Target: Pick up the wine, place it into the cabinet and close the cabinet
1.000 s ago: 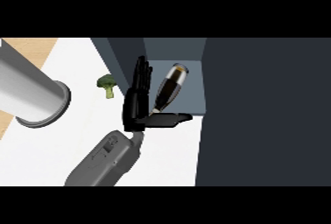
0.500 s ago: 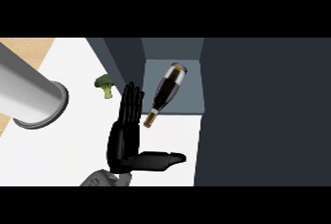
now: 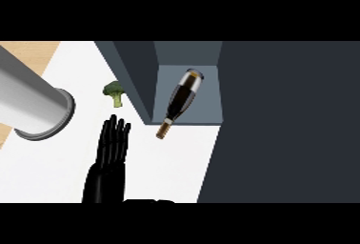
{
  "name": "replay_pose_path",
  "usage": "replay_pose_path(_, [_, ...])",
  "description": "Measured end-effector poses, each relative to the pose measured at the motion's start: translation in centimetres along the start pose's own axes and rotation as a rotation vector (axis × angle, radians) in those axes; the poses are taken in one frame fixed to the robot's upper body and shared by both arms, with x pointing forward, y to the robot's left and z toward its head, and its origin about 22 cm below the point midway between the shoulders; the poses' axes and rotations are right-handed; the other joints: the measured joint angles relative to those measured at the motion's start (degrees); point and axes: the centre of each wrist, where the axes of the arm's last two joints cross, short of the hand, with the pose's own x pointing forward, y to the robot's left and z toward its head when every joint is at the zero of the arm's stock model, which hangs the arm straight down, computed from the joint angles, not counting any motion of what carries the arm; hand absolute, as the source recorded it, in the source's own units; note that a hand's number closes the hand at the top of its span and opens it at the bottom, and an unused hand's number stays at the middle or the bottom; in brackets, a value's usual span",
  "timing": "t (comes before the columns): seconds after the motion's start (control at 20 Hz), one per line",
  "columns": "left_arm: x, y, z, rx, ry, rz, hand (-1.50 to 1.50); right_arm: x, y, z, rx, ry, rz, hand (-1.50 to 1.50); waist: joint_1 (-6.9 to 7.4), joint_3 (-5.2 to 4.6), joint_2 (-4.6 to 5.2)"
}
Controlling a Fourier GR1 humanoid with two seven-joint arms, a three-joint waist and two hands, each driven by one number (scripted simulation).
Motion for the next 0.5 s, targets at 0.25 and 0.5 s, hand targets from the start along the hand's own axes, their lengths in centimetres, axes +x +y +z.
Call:
replay_pose_path(0.25, [1.6, 2.1, 2.0, 0.002, -0.002, -0.017, -1.5, 0.2, 0.7, -0.6, 0.062, -0.004, -0.004, 1.5, 0.21, -0.05, 0.02])
replay_pose_path(0.5, [3.3, 4.7, 2.6, 0.022, -0.012, -0.034, -1.5, 0.7, 1.5, -1.5, 0.087, 0.005, -0.016, 1.5, 0.39, -0.16, -0.06])
